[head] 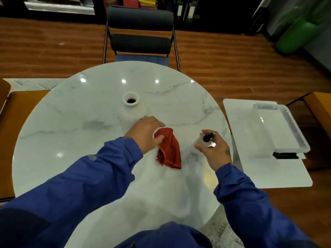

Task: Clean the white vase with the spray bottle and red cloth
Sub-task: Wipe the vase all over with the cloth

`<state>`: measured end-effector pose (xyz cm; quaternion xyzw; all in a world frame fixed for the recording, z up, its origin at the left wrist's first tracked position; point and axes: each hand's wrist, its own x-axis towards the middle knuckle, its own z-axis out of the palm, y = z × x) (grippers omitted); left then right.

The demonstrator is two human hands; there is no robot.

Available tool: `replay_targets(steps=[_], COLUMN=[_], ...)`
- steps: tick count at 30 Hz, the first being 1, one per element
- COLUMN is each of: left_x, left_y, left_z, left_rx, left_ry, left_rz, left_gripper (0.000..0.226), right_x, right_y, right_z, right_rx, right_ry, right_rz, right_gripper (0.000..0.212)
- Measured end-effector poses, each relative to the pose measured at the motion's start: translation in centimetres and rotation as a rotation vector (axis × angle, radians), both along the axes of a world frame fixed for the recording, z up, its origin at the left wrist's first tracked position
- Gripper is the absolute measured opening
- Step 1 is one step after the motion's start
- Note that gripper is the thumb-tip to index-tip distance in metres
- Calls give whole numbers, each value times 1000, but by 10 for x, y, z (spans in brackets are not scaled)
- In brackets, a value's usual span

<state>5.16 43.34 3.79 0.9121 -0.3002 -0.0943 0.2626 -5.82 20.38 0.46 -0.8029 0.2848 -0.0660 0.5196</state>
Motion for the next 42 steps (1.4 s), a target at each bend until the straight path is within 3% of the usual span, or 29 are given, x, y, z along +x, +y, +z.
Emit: replay_targets(steps=[6,11,15,17,20,23,27,34,39,42], left_x=[-13,-16,-16,-18,-19,-18,-17,-12,11,31], left_y=[-13,-11,-6,-4,-2,6,21,52,87,102], left_z=[-25,-39,-46,-49,-52,-51,-49,-46,-25,-5], left_rx=[37,42,-39,-79,-85,-78,-69,-93,-147,-227], left_ry=[200,291,368,415,450,453,458,481,372,244], left_rz=[57,121,209,250,265,271,310,412,548,624], left_gripper=[41,40,39,39,39,41,41,39,33,32], right_x=[-5,-7,0,8,24,36,42,57,64,69], right_y=[1,8,32,49,69,79,90,90,77,78], right_z=[-1,22,59,61,36,5,-18,-25,-8,22], right_rx=[-58,-109,-436,-430,-409,-488,-546,-419,-125,90], right_ry=[32,38,-256,-315,-55,281,429,355,229,70], right_rz=[14,61,66,175,380,476,484,380,137,54], right_gripper=[47,72,49,37,32,44,56,38,37,47])
